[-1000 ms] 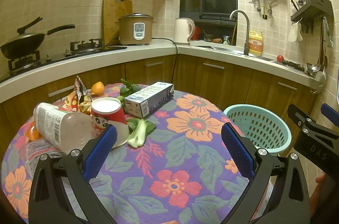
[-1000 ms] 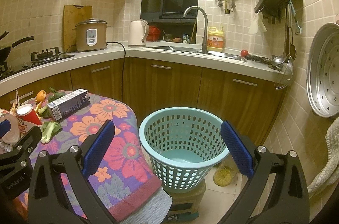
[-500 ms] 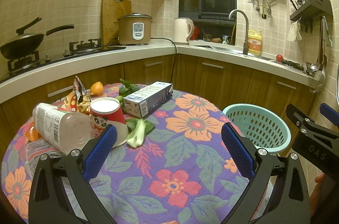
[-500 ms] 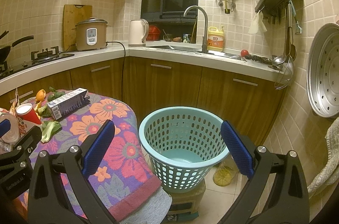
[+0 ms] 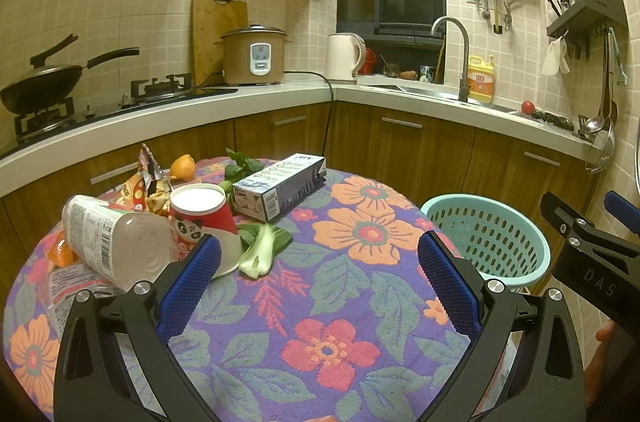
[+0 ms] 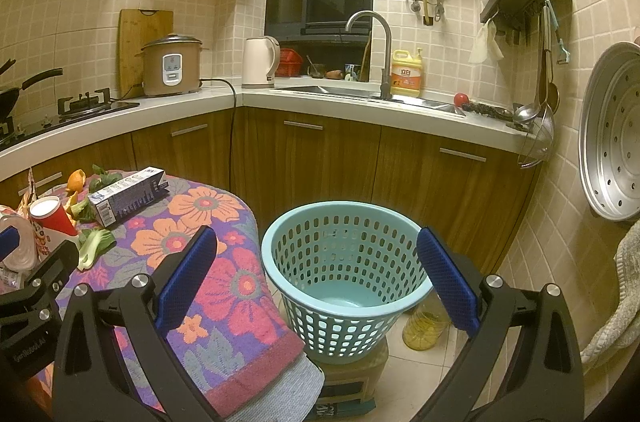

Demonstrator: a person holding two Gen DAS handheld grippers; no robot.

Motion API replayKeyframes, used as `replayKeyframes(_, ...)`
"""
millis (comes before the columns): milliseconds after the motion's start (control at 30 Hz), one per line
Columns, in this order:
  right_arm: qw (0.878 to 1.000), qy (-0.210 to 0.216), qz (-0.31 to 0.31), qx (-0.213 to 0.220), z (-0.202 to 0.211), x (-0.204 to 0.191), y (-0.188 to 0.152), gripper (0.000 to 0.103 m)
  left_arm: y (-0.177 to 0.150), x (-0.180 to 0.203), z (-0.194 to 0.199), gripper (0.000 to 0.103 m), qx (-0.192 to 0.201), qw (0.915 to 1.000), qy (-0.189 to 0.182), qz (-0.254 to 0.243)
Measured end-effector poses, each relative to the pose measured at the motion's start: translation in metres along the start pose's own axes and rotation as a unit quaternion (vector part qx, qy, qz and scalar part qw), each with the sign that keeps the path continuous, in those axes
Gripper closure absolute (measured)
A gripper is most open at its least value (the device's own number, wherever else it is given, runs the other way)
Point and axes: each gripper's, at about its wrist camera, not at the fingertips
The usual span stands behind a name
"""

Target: Collect trash

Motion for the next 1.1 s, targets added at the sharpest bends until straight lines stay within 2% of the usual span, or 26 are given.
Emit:
replayKeyframes(800,1.0,0.01,0.012,-0.004,-0.002,-0.006,0.0,0.008,0.0,-0.002,0.0,0.008,0.004,1.0,0.004,0.005)
replayKeyframes(1100,0.999,0.036,0.01,-0.008,0.001,-0.01,0.004,0.008,0.0,-0.006,0.001,0.008,0.004,0.9999,-0.005,0.012)
Point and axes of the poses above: each gripper's, at about its wrist camera, not at the fingertips, and z roughly against the way its jaws point, x to its right, y to its top, and after that the axes turned 3 degrees about y, right-handed
